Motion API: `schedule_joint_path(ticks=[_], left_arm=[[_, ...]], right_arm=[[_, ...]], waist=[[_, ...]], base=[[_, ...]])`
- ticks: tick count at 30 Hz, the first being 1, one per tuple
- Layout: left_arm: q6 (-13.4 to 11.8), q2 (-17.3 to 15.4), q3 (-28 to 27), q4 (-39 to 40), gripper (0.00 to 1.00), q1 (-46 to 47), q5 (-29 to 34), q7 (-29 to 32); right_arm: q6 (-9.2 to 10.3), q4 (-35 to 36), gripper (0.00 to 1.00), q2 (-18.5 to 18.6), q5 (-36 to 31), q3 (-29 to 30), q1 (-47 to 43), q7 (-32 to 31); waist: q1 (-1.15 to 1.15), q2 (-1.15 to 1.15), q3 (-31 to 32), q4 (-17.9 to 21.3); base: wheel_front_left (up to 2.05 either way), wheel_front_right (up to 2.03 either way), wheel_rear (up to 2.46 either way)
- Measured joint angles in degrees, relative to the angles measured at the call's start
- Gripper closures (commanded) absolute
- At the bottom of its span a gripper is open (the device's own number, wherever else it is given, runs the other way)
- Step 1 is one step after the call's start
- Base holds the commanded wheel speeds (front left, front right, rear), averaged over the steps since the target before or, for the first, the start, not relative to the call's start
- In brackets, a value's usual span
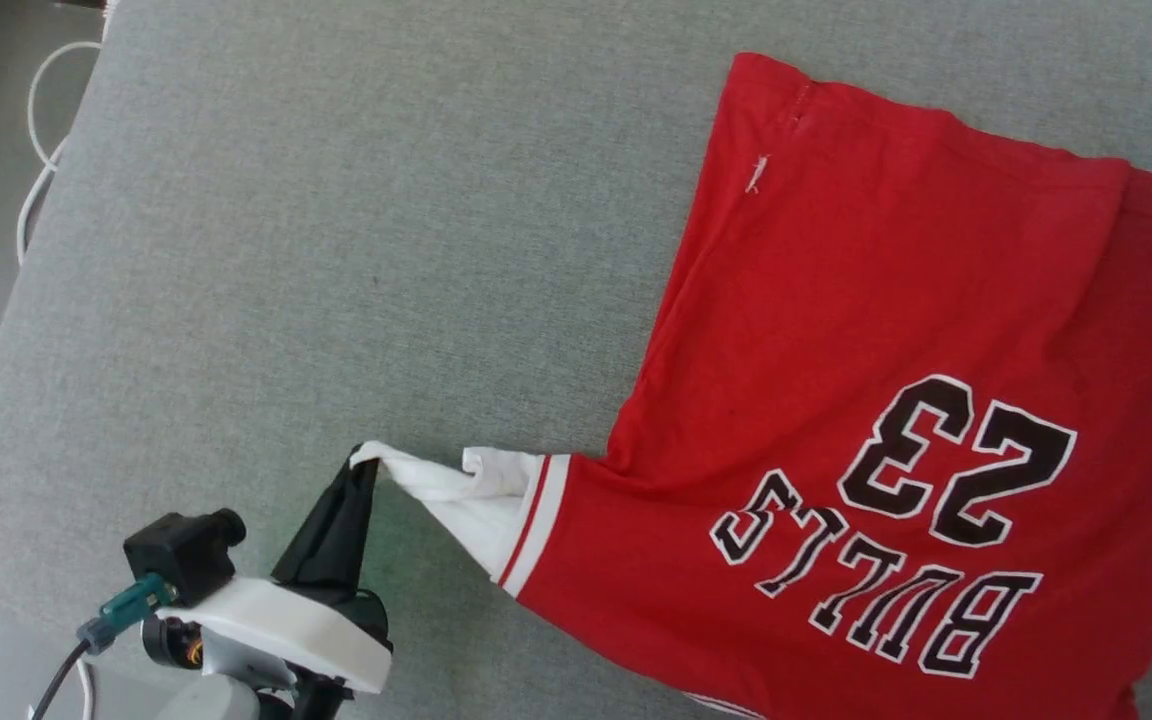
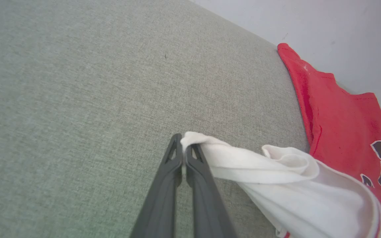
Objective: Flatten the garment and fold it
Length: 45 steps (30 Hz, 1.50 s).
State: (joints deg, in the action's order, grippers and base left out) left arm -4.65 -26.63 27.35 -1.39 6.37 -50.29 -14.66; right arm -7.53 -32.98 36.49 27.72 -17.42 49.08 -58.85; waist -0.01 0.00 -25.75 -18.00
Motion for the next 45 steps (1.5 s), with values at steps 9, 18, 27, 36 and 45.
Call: schedule_joint_path(ticks=[9,18,27,36,45], left_arm=[[-0.7,-0.1,-1.1,-0.7,1.00,-2.8,0.4,0.0],[-3.1,-1.7,-1.8,0.2,1.00,-8.5,0.1,0.1],[-5.6,-3.6,-2.5,1.8,1.00,-14.1,-0.6,0.6],[-6.8,-4.5,-3.1,3.0,1.00,-16.6,-0.7,0.6],[-7.0,-4.6,-2.8,3.7,1.00,-16.5,-0.5,1.1]], right_arm=[[0.00,-1.5,1.00,-0.7,2.3,-3.7,-1.0,7.1],[0.00,7.6,1.00,5.7,10.3,-8.6,-4.6,13.6],[-0.01,22.9,1.00,19.4,19.0,-10.6,-23.4,15.7],[-0.01,26.7,1.00,23.8,23.3,-5.2,-48.4,19.6],[0.00,26.3,1.00,15.7,22.6,-2.0,-64.9,22.1]], waist=[[0.03,0.00,4.3,2.3],[0.01,0.00,11.5,5.7],[0.00,0.00,18.4,9.9],[0.00,0.00,21.9,15.3],[0.01,0.00,21.5,16.2]], base=[[0.00,0.00,0.00],[0.00,0.00,0.00],[0.00,0.00,0.00],[0.00,0.00,0.00],[0.00,0.00,0.00]])
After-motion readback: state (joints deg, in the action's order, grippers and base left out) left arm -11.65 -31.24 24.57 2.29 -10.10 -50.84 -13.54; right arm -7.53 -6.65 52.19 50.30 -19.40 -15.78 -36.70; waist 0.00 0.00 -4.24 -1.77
